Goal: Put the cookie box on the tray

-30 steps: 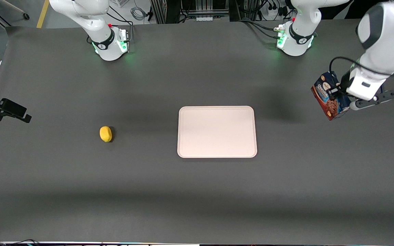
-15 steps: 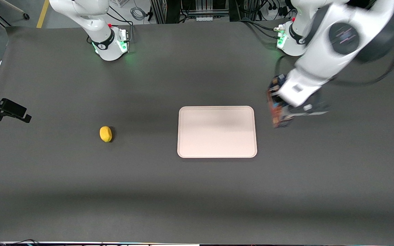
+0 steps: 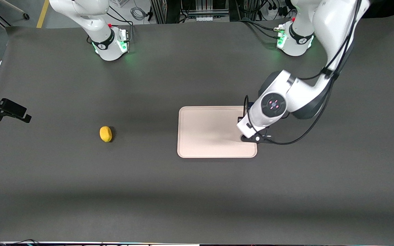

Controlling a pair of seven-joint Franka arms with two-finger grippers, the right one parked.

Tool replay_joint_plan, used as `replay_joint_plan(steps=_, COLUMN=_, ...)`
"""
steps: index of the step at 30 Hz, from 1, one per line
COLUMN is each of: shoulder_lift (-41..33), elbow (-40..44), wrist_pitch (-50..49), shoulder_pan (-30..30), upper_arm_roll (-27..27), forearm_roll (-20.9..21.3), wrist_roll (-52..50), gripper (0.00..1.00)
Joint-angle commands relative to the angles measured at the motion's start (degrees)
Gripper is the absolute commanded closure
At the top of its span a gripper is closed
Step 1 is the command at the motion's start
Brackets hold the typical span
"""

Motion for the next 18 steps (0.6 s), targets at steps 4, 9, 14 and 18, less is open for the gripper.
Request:
replay_joint_plan(steps=4, shoulder_lift=-0.96, elbow=-0.94, wrist_pitch=0.88, shoulder_pan=-0.05, upper_arm_roll=0.23, forearm_roll=1.05, wrist_roll=-2.16, gripper=0.0)
replay_joint_plan(steps=9, shoulder_lift=-3.32, elbow=-0.24, wrist_pitch=-1.05, shoulder_pan=0.47, upper_arm_roll=0.58, forearm_roll=0.88, wrist_roll=-2.34, gripper=0.0)
replay_joint_plan(steps=14, shoulder_lift=-8.77, elbow=2.39, wrist_pitch=-10.53, shoulder_pan=2.32, upper_arm_roll=0.67, forearm_roll=-0.35, wrist_roll=-1.98, gripper=0.0)
replay_joint_plan(steps=18, shoulder_lift=-15.18, elbow=6.69, wrist_pitch=-20.55, shoulder_pan=3.55, upper_arm_roll=2.25, forearm_roll=-5.17, wrist_roll=-1.19, gripper=0.0)
